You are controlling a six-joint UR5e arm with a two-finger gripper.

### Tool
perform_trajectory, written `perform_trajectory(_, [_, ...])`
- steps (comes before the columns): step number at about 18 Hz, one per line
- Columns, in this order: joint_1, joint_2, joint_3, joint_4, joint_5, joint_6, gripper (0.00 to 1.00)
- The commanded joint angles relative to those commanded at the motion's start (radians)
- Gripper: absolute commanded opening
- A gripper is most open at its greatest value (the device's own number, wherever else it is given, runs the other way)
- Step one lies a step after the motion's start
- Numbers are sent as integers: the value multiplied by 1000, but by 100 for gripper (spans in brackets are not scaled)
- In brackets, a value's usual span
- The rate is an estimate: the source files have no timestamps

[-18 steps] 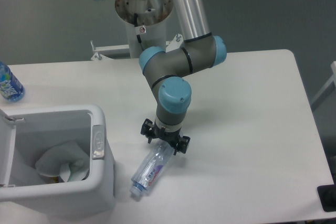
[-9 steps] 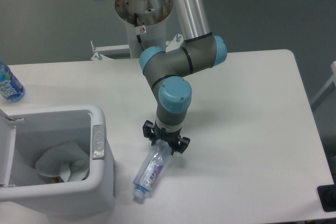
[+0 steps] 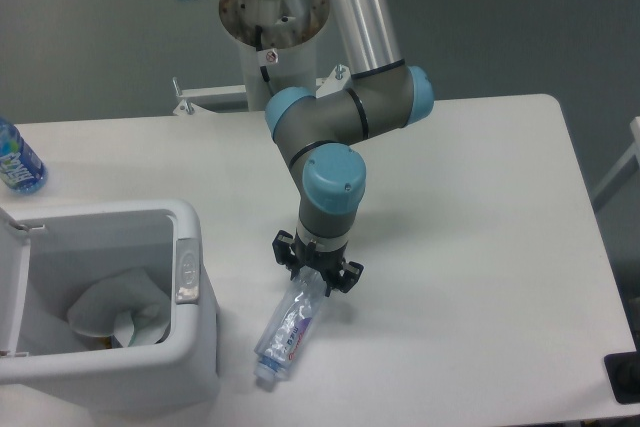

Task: Place the trash in the trash can
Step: 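Close the gripper around the bottle's middle, then lift the bottle and carry it over the white bin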

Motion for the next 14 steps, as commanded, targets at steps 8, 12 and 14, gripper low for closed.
perform_trajectory(8, [6, 5, 23, 20, -2, 2, 57])
perform_trajectory(12, [41, 40, 37, 23, -11, 3, 57])
perform_trajectory(14, [57, 44, 75, 37, -24, -3, 57])
